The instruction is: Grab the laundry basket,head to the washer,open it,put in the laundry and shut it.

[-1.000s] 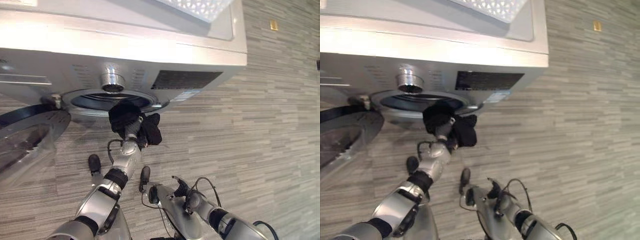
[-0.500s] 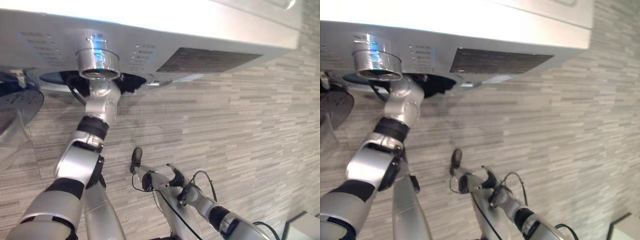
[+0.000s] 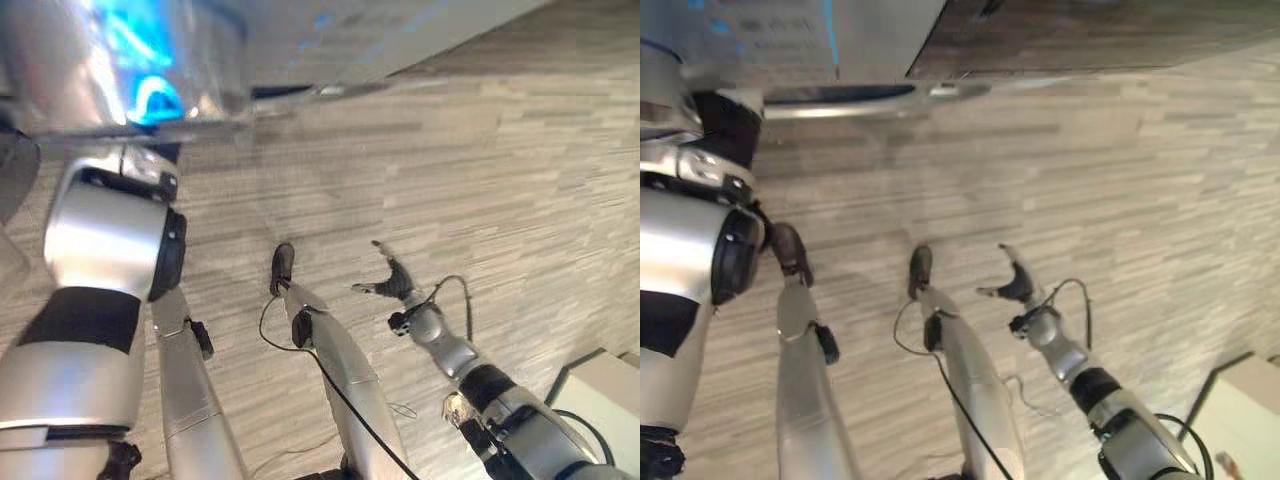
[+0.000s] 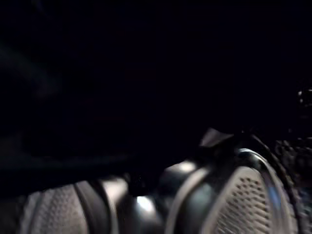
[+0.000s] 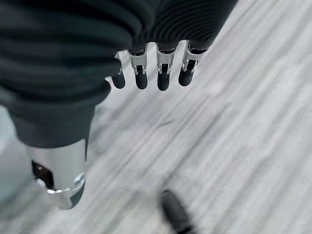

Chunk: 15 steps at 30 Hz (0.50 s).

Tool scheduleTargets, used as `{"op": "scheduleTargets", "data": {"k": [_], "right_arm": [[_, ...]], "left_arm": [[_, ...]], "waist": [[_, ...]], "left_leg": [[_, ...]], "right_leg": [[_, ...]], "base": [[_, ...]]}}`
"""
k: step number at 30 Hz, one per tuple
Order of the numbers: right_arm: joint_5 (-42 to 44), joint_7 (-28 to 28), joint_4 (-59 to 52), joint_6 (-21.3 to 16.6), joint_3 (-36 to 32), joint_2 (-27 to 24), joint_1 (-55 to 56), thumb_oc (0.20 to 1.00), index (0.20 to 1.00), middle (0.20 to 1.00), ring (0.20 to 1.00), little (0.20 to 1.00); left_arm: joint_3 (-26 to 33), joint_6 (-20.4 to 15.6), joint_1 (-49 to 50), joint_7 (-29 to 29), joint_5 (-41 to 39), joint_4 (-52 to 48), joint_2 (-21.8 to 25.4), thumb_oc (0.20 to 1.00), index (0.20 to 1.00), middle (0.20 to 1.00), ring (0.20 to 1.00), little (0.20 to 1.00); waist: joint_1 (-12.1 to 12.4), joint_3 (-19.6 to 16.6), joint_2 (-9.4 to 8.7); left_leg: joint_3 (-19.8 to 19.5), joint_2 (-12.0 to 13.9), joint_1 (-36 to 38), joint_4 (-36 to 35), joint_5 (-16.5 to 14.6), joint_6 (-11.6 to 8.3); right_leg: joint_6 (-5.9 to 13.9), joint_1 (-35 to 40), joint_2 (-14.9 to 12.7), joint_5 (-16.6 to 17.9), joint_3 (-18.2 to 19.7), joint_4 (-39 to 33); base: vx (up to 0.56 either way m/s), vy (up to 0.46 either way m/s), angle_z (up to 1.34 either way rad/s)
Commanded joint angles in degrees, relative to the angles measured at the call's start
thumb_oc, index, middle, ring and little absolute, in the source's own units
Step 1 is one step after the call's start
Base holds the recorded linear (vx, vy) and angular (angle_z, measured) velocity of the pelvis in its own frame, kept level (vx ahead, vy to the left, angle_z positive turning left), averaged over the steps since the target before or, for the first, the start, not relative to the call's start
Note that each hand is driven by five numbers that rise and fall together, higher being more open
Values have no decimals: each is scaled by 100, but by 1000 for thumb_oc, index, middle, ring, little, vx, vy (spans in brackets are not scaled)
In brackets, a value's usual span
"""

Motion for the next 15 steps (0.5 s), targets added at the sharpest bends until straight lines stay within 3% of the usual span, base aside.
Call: {"op": "scheduleTargets", "data": {"k": [1, 4, 5, 6, 7, 8, 9, 10, 11, 12, 13, 14, 15], "right_arm": [[-172, -23, -90, 112, -185, -1, 834, 1000, 1000, 1000, 1000, 1000], [-213, 71, -81, 152, -253, 9, 1074, 1000, 1000, 1000, 1000, 1000], [-200, 109, -60, 147, -244, 21, 1102, 1000, 1000, 1000, 1000, 1000], [-180, 168, 9, 128, -227, 46, 1177, 1000, 1000, 1000, 1000, 1000], [-180, 167, 17, 119, -222, 66, 1186, 1000, 1000, 1000, 1000, 1000], [-143, 270, 90, 91, -181, 74, 1219, 1000, 1000, 1000, 1000, 1000], [-122, 308, 127, 45, -172, 92, 1220, 1000, 1000, 1000, 1000, 1000], [-123, 308, 130, 44, -172, 97, 1216, 1000, 1000, 1000, 1000, 1000], [-106, 414, 194, -70, -167, 63, 1184, 1000, 1000, 1000, 1000, 1000], [-79, 420, 291, -115, -133, 57, 1083, 1000, 1000, 1000, 1000, 1000], [-68, 442, 408, -124, -147, 73, 1051, 1000, 1000, 1000, 1000, 1000], [-55, 450, 501, -110, -96, 82, 956, 1000, 1000, 1000, 1000, 1000], [-41, 477, 510, -134, -104, 61, 923, 1000, 1000, 1000, 1000, 1000]], "left_arm": [[54, -912, -1009, -121, 182, -810, 37, 200, 200, 200, 200, 200], [39, -740, -498, 87, 622, -1255, -215, 200, 200, 200, 200, 200], [-66, -548, -370, 41, 736, -1170, -278, 319, 319, 319, 319, 319], [-407, -13, -101, -120, 1155, -899, -288, 1000, 1000, 1000, 1000, 1000], [-415, 11, -94, -115, 1177, -898, -294, 1000, 1000, 1000, 1000, 1000], [-931, 735, 134, -427, 1948, -420, -115, 1000, 1000, 1000, 1000, 1000], [-1259, 1022, 135, -526, 2560, -206, 96, 1000, 1000, 1000, 1000, 1000], [-1263, 1023, 131, -523, 2563, -206, 96, 1000, 1000, 1000, 1000, 1000], [-2232, 1690, 99, -945, 4128, 326, 559, 1000, 1000, 1000, 1000, 1000], [-2672, 2022, 25, -1171, 4872, 714, 580, 1000, 1000, 1000, 1000, 1000], [-2775, 2013, -8, -1158, 5056, 844, 595, 1000, 1000, 1000, 1000, 1000], [-3188, 2279, -152, -1298, 5932, 1029, 674, 1000, 1000, 1000, 1000, 1000], [-3343, 2360, -66, -1325, 6316, 1012, 697, 1000, 1000, 1000, 1000, 1000]], "waist": [[-142, -566, 460], [-47, -687, 558], [-34, -690, 584], [17, -721, 634], [17, -735, 615], [94, -748, 667], [152, -730, 708], [153, -724, 703], [301, -687, 798], [364, -663, 829], [403, -617, 833], [448, -584, 837], [470, -575, 837]], "left_leg": [[-369, -87, -483, 880, -727, 194], [-413, -166, -721, 1126, -833, 263], [-413, -176, -728, 1140, -840, 278], [-396, -189, -715, 1118, -822, 286], [-393, -188, -707, 1108, -818, 285], [-356, -191, -606, 1006, -768, 267], [-332, -182, -558, 931, -723, 269], [-329, -182, -550, 926, -721, 269], [-290, -160, -363, 682, -590, 263], [-261, -139, -217, 555, -512, 245], [-240, -134, -109, 488, -480, 249], [-210, -102, 67, 303, -406, 223], [-190, -102, 191, 198, -360, 219]], "right_leg": [[535, 322, -490, -416, 146, 639], [485, 74, -539, -552, 167, 950], [468, 51, -534, -567, 174, 986], [433, 36, -525, -595, 158, 1020], [430, 40, -525, -596, 159, 1017], [422, 113, -520, -565, 138, 942], [430, 140, -510, -535, 124, 909], [430, 145, -510, -533, 125, 906], [460, 268, -485, -464, 93, 785], [464, 396, -461, -439, 84, 689], [470, 471, -444, -421, 67, 632], [491, 592, -412, -395, 86, 535], [495, 672, -387, -373, 74, 456]], "base": [[72, -20, 23], [47, -29, 10], [11, 14, 5], [0, 0, 0], [-6, 33, 4], [-26, 38, 5], [-27, 41, 5], [-39, 60, 3], [-37, 52, 4], [-45, 61, -2], [-32, 27, -4], [-27, 30, -6], [-26, 31, -5]]}}
